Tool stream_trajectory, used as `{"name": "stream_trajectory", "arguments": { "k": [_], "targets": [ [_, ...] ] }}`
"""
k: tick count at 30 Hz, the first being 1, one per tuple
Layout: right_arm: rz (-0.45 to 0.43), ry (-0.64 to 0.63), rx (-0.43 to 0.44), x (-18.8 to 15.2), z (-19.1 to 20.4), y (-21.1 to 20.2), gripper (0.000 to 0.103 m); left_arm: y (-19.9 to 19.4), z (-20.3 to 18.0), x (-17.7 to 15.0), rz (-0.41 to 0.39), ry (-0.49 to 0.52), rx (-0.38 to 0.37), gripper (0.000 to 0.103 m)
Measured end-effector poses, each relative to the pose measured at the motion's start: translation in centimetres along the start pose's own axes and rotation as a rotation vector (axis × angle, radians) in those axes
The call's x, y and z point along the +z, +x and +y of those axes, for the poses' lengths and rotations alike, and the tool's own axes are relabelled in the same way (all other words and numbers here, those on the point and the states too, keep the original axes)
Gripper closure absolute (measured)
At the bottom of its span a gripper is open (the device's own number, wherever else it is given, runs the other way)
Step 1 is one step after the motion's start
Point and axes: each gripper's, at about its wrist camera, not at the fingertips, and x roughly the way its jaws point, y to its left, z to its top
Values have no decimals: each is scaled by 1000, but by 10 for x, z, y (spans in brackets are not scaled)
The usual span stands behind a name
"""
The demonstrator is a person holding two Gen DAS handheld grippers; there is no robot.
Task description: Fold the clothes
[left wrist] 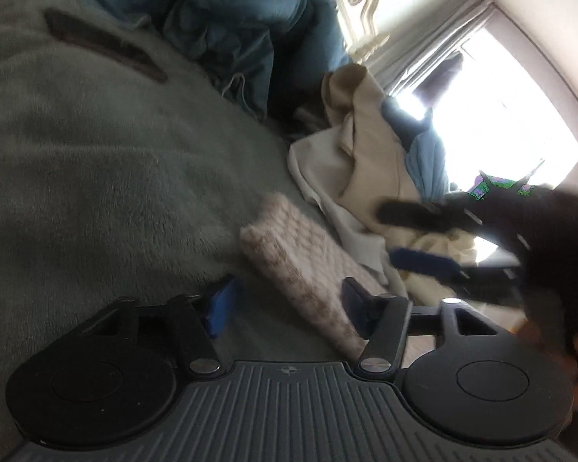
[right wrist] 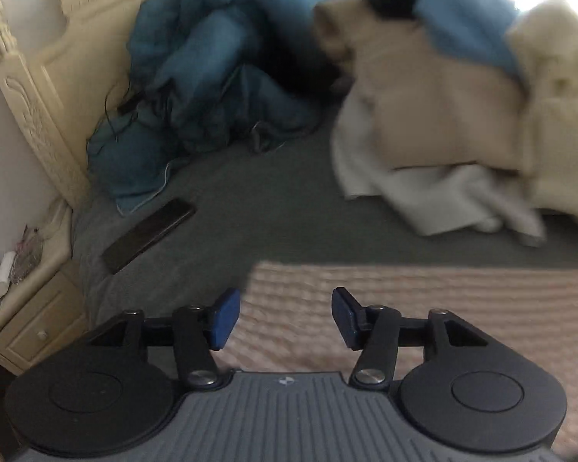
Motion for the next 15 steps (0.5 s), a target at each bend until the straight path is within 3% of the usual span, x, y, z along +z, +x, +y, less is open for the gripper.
{"name": "stream_trajectory", "arguments": {
  "k": [4, 6, 15],
  "targets": [
    [71, -22, -26, 8, 18, 35, 41, 1, -3, -2, -52, 65, 16, 77],
    [93, -21, -26, 8, 22, 46, 41, -1, -8, -3, -79, 116, 4, 85],
    [147, -118, -17, 3, 33, 35, 33, -20, -56, -18, -205, 471, -81, 92]
  ]
}}
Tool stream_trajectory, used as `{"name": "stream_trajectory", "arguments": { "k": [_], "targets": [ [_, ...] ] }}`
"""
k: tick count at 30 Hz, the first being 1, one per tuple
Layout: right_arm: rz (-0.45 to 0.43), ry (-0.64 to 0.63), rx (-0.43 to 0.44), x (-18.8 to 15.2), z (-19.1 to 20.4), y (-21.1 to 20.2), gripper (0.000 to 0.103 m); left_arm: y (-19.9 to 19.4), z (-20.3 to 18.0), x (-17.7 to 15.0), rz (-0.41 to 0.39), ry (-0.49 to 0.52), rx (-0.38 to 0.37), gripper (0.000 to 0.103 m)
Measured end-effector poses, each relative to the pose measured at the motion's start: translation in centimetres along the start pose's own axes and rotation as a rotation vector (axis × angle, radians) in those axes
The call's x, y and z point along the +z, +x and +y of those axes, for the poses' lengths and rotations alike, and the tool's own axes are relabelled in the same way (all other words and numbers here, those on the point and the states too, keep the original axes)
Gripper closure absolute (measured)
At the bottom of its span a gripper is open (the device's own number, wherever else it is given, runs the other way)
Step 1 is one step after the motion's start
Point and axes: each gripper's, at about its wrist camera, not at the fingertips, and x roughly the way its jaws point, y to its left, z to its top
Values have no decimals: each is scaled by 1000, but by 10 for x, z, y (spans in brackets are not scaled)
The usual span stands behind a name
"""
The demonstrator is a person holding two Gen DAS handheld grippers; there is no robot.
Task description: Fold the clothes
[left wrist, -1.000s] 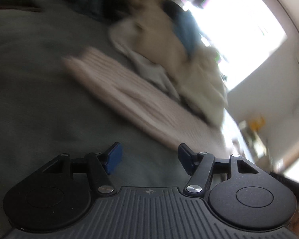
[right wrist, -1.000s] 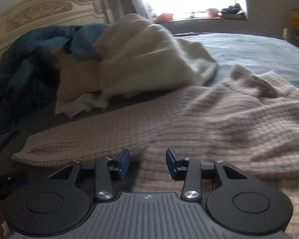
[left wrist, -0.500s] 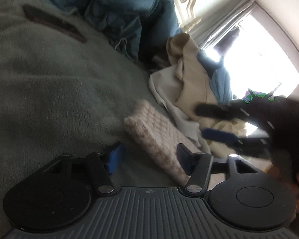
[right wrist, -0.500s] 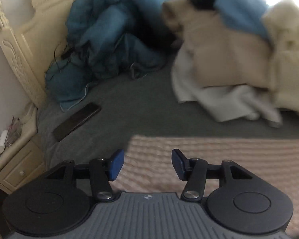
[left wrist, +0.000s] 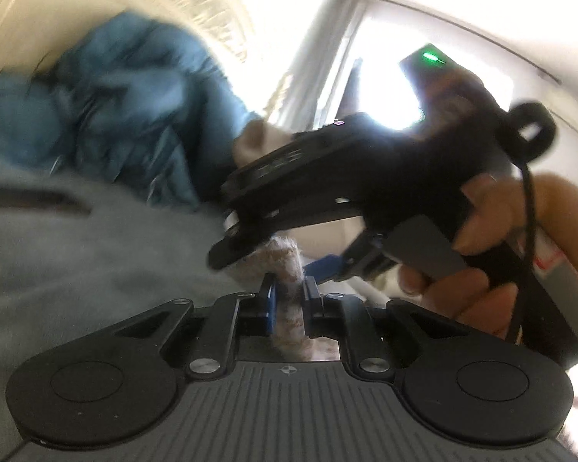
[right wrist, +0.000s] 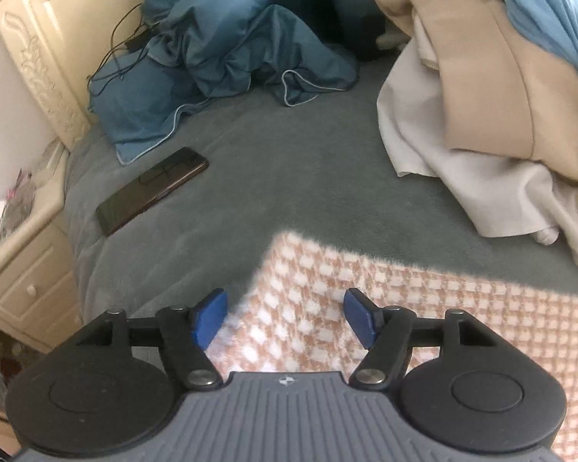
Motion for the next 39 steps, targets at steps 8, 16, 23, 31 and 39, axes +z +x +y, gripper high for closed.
{"name": "stream_trajectory", "arguments": {
  "k": [8, 16, 23, 31, 39],
  "targets": [
    [-35, -30, -100, -13, -5, -30, 80, -3, -34, 6, 13, 99, -91, 90],
    [-177, 68, -145, -29, -50, -92, 90, -7, -63, -3, 103, 147, -141, 42],
    [-262, 145, -204, -46, -93, -154, 91, 27, -99, -19, 243, 181, -158, 41],
    [-379, 187, -266, -69, -130, -230, 91, 51, -151, -33, 284, 242, -88, 42],
    [-462, 191, -359, -89, -169, -292, 91, 64, -209, -29, 254, 306, -108, 66]
  ]
}}
